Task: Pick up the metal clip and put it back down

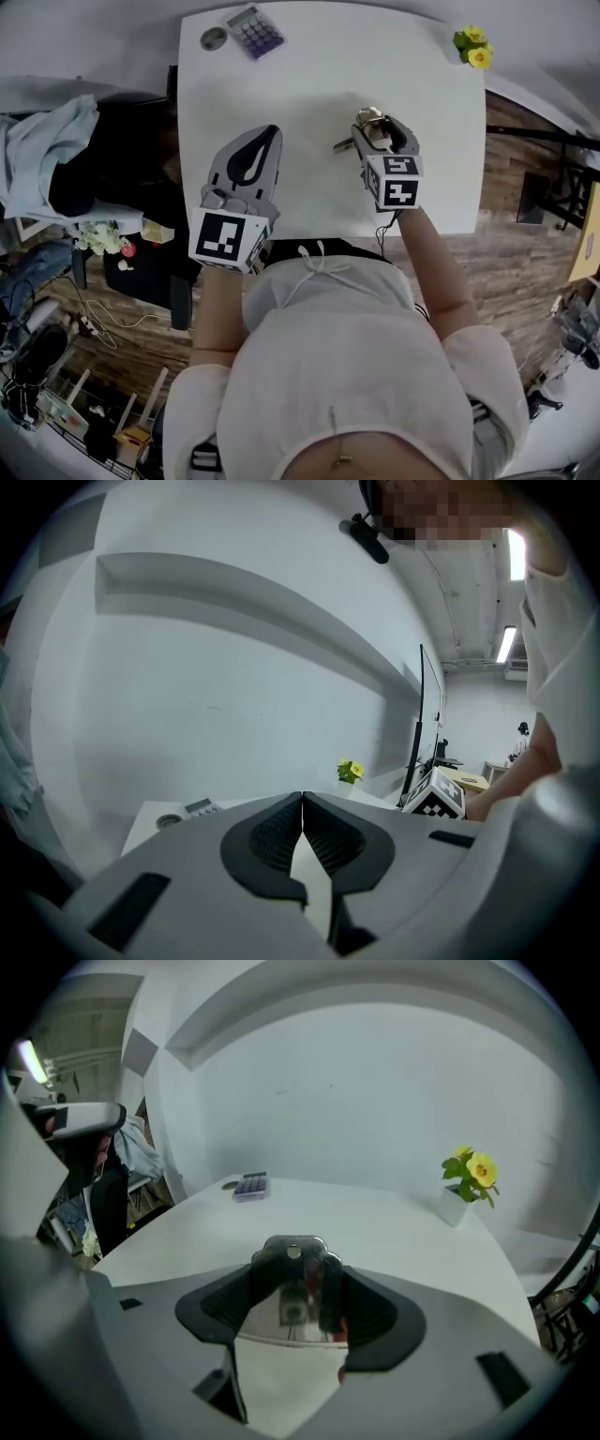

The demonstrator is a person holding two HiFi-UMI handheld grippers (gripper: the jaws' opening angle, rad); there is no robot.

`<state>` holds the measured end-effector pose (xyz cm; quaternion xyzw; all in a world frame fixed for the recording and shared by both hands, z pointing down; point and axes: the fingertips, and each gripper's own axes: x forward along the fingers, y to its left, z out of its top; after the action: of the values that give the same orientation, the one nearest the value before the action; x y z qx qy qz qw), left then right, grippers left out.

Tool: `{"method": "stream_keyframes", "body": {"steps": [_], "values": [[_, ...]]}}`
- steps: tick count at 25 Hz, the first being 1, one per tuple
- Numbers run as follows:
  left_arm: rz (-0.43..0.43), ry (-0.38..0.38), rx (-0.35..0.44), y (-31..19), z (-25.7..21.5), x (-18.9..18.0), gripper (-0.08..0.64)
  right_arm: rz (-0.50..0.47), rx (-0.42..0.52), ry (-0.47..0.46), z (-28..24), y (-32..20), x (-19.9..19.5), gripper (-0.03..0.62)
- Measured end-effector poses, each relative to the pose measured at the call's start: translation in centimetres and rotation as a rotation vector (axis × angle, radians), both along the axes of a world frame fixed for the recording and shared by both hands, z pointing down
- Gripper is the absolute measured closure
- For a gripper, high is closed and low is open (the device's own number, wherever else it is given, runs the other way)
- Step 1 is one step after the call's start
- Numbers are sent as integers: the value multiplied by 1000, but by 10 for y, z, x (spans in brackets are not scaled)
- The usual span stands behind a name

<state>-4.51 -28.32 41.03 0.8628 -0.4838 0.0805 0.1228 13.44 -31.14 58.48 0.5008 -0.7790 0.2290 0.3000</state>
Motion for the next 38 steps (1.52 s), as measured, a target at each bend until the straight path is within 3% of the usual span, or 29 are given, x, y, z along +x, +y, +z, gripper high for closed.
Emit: {"method": "stream_keyframes", "body": {"steps": [9,15,20,28,38], "values": [[-17,7,-20,-21,15,-9,540,8,-132,46,49,-9,-1,296],[17,-60,-102,-12,35,-8,540,40,-157,19,57,-9,-2,296],[14,-58,-113,-8,38,-6,540,55,-136,23,58,-11,-2,290],[2,-54,-64,9,27,-3,540,87,-84,18,53,-8,6,255],[-3,-48,6,41,-1,1,540,84,134,-132,-24,11,6,255]]}}
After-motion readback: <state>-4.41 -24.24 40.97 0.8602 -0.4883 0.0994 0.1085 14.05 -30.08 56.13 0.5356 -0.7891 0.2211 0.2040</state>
